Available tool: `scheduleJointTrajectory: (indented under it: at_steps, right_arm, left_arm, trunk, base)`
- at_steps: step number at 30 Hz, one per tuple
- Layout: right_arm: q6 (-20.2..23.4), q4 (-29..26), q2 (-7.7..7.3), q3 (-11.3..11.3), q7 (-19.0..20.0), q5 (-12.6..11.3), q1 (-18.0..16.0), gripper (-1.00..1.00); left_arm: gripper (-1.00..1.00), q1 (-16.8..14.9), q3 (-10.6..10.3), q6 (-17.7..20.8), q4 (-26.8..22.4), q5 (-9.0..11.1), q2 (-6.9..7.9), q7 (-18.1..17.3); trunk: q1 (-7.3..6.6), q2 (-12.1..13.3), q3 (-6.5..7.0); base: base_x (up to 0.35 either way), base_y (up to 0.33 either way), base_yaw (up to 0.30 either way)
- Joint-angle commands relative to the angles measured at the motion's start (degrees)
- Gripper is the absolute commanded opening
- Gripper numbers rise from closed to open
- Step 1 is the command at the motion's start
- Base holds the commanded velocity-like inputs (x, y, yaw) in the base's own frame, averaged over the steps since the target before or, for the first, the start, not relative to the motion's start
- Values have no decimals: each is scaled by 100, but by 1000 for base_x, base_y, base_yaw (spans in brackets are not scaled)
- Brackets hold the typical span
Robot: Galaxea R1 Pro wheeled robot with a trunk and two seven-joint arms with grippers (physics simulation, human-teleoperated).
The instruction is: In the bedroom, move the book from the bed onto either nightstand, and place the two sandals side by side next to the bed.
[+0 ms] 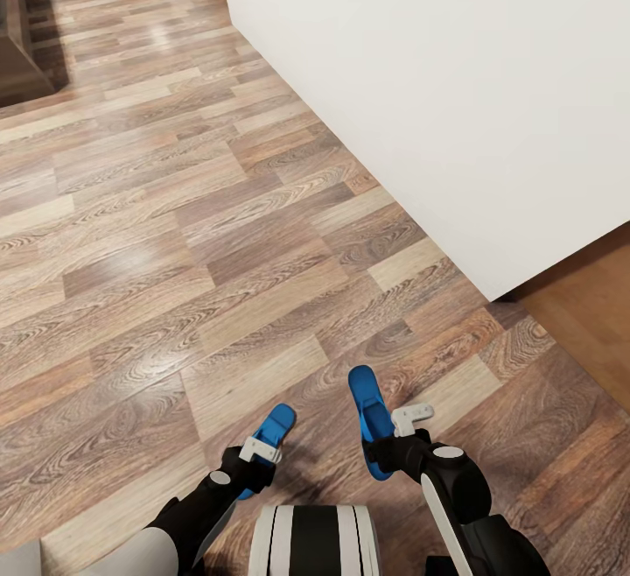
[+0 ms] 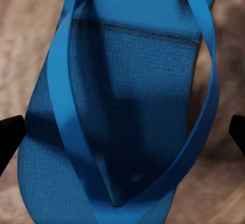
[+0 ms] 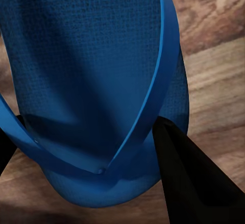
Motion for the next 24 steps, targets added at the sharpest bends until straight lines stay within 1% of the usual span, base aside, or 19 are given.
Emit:
scheduleJointTrajectory:
  at_steps: [1, 4, 5, 24]
  right_arm:
    - [29, -7, 1, -1, -5, -2, -2, -100]
    - [26, -6, 1, -1, -4, -2, -2, -100]
    - [27, -6, 1, -1, -4, -2, -2, -100]
    - [25, -6, 1, 2, -7, -2, -2, -100]
  left_arm:
    - [100, 6, -53, 26, 31, 61, 4, -9]
    - [100, 6, -52, 26, 31, 61, 4, -9]
    - [-100, 7, -54, 26, 31, 61, 4, -9]
    - [-100, 8, -50, 26, 36, 61, 4, -9]
  trunk:
    - [3, 0, -4]
    - [3, 0, -4]
    - [3, 0, -4]
    - [3, 0, -4]
  base:
    - [0, 0, 0]
    - [0, 0, 0]
    - [0, 0, 0]
    - [0, 0, 0]
